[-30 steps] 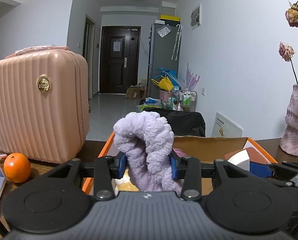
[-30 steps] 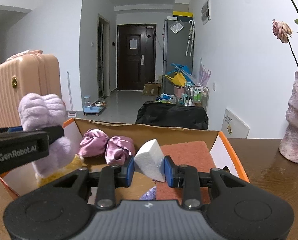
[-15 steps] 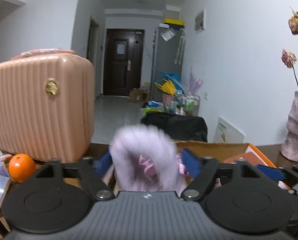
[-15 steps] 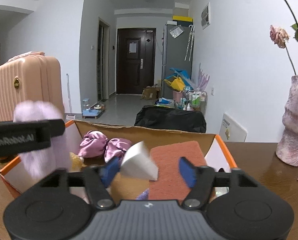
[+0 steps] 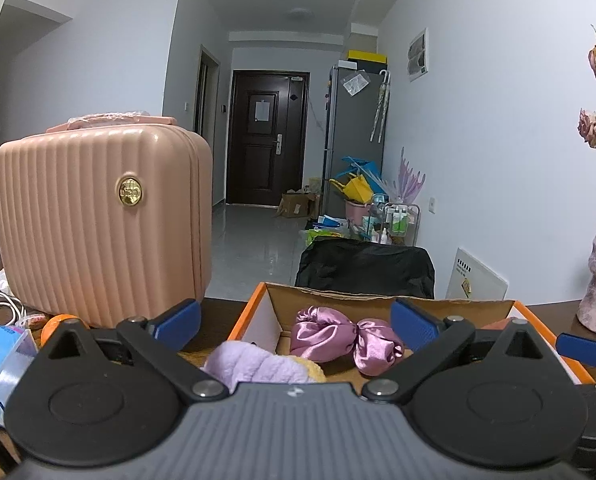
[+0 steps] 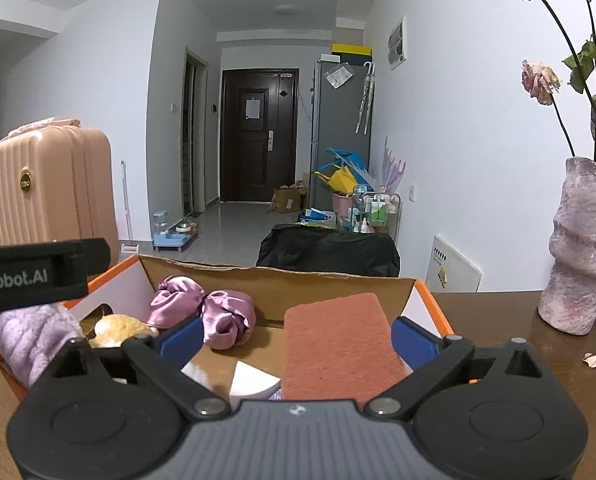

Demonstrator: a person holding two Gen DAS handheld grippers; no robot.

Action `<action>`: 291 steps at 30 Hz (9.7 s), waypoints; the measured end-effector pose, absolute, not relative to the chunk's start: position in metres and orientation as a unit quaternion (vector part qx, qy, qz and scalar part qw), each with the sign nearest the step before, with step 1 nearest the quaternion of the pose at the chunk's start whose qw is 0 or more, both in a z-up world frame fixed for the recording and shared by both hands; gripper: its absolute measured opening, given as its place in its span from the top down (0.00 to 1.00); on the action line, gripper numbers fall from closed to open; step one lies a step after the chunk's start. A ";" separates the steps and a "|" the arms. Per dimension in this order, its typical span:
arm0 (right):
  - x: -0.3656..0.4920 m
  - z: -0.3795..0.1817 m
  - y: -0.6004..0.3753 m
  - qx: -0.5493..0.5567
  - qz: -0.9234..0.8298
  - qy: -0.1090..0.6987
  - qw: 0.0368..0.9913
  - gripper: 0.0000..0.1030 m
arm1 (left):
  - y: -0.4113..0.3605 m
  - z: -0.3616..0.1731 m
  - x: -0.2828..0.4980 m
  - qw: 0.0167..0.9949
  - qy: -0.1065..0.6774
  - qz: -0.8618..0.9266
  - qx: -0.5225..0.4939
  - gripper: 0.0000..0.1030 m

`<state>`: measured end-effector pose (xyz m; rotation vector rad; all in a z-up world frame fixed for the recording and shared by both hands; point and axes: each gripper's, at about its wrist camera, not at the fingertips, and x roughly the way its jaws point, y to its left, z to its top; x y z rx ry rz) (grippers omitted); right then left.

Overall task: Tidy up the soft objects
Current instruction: 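Open the left gripper to drop the lilac headband into the box, then move both tools back toward the blue tissue packet and blue plush, then close the left gripper on the blue handkerchief tissue packet and lift it, then grasp the blue plush toy with the right gripper while the left holds the tissue packet, then carry the tissue packet and blue plush with both grippers over the box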

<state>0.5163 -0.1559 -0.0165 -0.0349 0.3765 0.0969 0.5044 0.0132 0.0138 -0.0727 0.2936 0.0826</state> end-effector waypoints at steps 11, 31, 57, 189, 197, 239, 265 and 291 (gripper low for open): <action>0.504 -0.015 -0.154 -0.025 0.044 0.176 0.983 0.00 | 0.014 0.017 0.496 0.987 0.145 0.046 -0.042 0.00; 0.458 -0.013 -0.168 -0.025 0.041 0.155 0.987 0.00 | 0.020 0.009 0.461 0.986 0.152 0.060 -0.041 0.00; 0.392 -0.022 -0.191 -0.026 0.046 0.162 0.985 0.00 | 0.017 0.001 0.403 0.984 0.171 0.051 -0.028 0.00; 0.341 -0.051 -0.331 -0.018 -0.042 0.229 0.972 0.00 | -0.099 -0.061 0.380 0.940 0.335 -0.050 0.047 0.48; 0.342 -0.051 -0.333 -0.006 -0.059 0.226 0.972 0.00 | -0.094 -0.052 0.375 0.948 0.312 -0.042 0.042 0.48; 0.368 -0.061 -0.213 0.023 0.042 0.287 0.957 0.00 | -0.007 -0.035 0.358 0.961 0.275 0.008 0.030 0.48; 0.364 -0.051 -0.212 0.041 0.063 0.254 0.964 0.57 | -0.009 -0.035 0.357 0.962 0.272 0.006 0.030 0.48; 0.340 -0.028 -0.203 0.042 0.088 0.152 0.984 0.63 | -0.011 -0.020 0.354 0.970 0.242 -0.002 0.025 0.48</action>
